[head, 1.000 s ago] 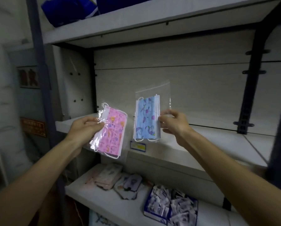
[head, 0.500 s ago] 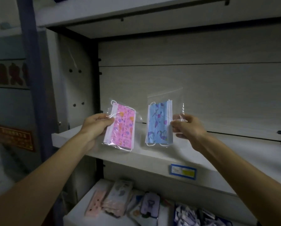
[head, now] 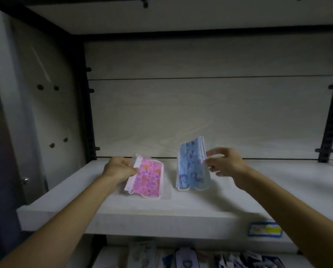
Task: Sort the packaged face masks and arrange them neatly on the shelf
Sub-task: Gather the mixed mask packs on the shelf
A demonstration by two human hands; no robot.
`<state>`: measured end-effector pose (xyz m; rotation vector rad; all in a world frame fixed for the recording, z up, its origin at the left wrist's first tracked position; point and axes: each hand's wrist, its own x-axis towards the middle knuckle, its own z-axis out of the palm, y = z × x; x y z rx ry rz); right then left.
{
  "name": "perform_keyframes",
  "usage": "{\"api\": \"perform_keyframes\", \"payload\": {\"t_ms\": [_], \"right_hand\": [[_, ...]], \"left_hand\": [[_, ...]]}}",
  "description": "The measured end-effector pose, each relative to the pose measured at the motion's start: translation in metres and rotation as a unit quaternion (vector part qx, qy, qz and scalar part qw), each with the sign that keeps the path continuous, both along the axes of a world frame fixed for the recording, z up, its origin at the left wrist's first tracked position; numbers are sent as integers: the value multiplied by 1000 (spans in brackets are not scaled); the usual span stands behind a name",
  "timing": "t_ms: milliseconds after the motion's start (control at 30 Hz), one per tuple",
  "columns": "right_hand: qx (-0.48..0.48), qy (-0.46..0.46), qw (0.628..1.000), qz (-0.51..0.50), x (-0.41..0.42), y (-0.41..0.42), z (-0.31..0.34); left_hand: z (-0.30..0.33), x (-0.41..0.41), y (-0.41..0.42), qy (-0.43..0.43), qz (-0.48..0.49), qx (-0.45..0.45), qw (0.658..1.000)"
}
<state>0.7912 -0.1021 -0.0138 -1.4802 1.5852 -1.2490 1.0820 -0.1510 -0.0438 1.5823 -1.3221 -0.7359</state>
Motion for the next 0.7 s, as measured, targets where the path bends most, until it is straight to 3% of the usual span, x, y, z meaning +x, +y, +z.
{"api": "perform_keyframes", "payload": {"t_ms": [300, 700], "right_hand": [[57, 116, 991, -18, -10, -26, -3], [77, 179, 980, -37, -29, -29, -11]], "left_hand": [[-2, -1, -18, -277, 17, 86, 957], [1, -24, -23, -302, -2, 71, 951]]}}
